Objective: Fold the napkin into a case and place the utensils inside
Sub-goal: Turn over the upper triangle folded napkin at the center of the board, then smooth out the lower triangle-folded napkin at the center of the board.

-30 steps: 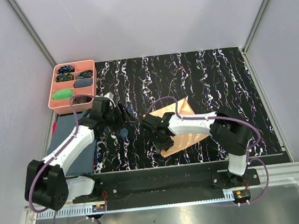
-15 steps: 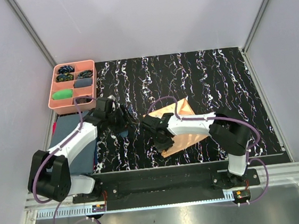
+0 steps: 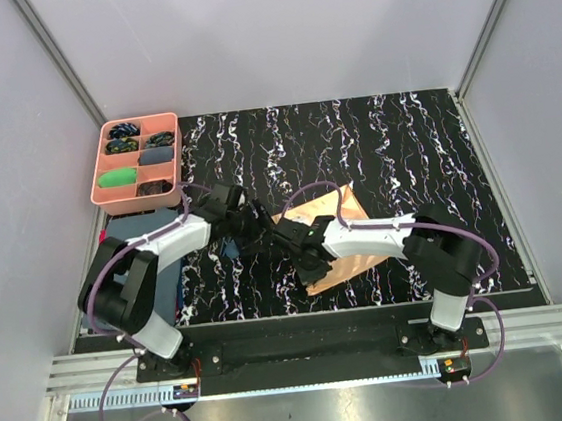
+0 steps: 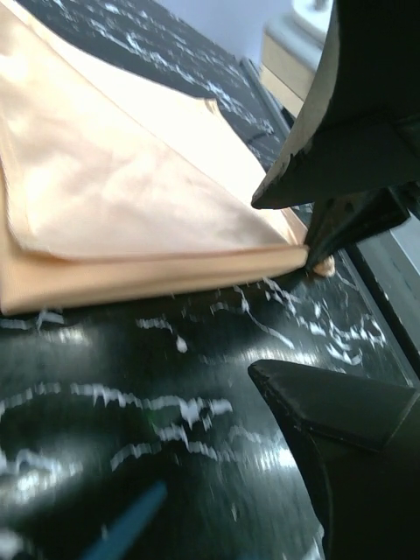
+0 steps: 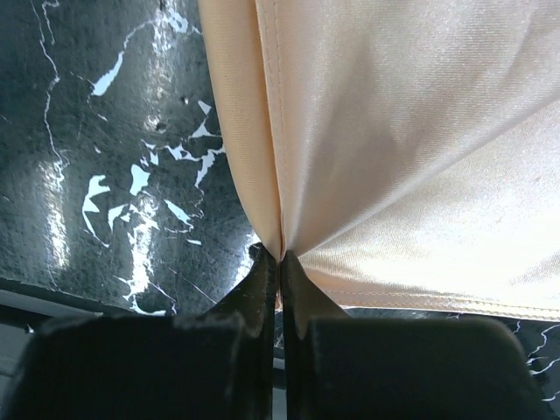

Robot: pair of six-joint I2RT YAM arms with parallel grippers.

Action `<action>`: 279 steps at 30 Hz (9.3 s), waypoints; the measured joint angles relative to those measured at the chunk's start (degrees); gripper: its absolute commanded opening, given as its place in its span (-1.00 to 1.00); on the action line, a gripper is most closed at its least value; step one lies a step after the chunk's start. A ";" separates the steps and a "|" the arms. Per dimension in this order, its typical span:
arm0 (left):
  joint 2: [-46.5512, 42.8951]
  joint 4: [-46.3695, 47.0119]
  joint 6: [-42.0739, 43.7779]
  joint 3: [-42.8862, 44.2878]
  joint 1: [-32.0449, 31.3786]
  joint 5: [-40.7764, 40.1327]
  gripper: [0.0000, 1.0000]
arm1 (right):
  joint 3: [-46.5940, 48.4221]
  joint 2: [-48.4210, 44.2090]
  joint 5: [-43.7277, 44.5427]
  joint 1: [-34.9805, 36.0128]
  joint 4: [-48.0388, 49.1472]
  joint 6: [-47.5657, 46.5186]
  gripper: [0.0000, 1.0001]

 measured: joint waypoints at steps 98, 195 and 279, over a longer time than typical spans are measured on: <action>32.57 -23.02 9.92 50.64 -21.20 -25.70 -1.00 | -49.11 -27.71 -29.55 -19.04 62.88 20.11 -0.90; 33.05 -3.98 11.58 40.81 2.36 -5.57 -0.55 | 11.21 12.28 -19.15 -49.94 20.74 -13.84 -0.71; 33.27 -8.72 9.62 43.43 -34.23 -21.84 -0.51 | -33.64 -22.51 -32.22 -53.79 24.98 0.07 -0.91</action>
